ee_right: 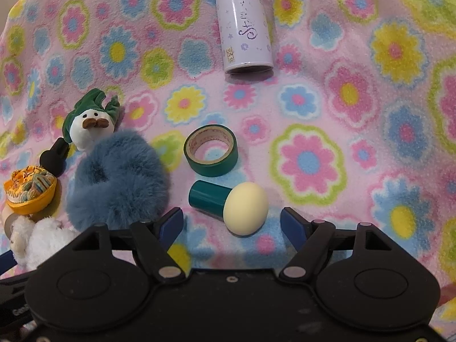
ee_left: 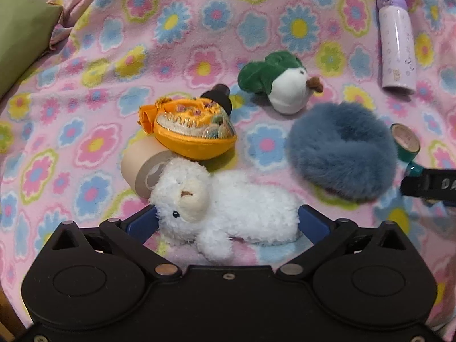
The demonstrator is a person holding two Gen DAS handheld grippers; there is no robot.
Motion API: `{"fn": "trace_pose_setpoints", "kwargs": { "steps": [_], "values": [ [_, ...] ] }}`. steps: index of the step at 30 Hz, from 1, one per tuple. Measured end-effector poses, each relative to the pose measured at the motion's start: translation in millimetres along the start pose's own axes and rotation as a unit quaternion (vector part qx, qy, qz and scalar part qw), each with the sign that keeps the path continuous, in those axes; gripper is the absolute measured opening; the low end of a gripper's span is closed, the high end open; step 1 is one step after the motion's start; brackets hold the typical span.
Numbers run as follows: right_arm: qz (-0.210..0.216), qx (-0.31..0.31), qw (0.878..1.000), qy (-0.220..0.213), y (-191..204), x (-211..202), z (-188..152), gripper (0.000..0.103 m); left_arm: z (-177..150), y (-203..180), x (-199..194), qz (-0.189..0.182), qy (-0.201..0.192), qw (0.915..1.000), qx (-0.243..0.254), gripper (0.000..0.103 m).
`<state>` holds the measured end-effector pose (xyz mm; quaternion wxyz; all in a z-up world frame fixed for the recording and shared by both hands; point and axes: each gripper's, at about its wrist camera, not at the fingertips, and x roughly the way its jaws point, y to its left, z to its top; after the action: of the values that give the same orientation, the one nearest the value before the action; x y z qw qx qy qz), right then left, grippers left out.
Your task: Organize soft objects
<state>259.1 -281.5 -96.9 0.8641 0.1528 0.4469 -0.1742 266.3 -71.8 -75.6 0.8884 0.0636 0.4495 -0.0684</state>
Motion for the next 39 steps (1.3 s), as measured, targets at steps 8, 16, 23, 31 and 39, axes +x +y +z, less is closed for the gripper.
{"fn": "trace_pose_setpoints", "kwargs": {
  "steps": [8,16,23,31,39],
  "values": [
    [0.001,-0.003,1.000,0.000,1,1,0,0.078,1,-3,5,0.005,-0.003,1.0000,-0.003,0.100],
    [0.000,-0.004,1.000,-0.001,1,2,-1,0.078,-3,-11,6,0.010,-0.017,0.9990,0.041,0.099],
    [-0.002,-0.004,1.000,-0.002,-1,-1,-2,0.078,-2,-3,-2,-0.019,-0.021,0.9989,0.038,0.090],
    [-0.007,-0.002,1.000,-0.005,-4,-6,-4,0.078,-4,13,-26,-0.047,-0.024,0.9984,0.021,0.088],
    [-0.010,0.008,1.000,-0.010,-1,-4,0,0.079,-9,25,-48,-0.049,-0.035,0.9982,0.008,0.088]
  ]
}}
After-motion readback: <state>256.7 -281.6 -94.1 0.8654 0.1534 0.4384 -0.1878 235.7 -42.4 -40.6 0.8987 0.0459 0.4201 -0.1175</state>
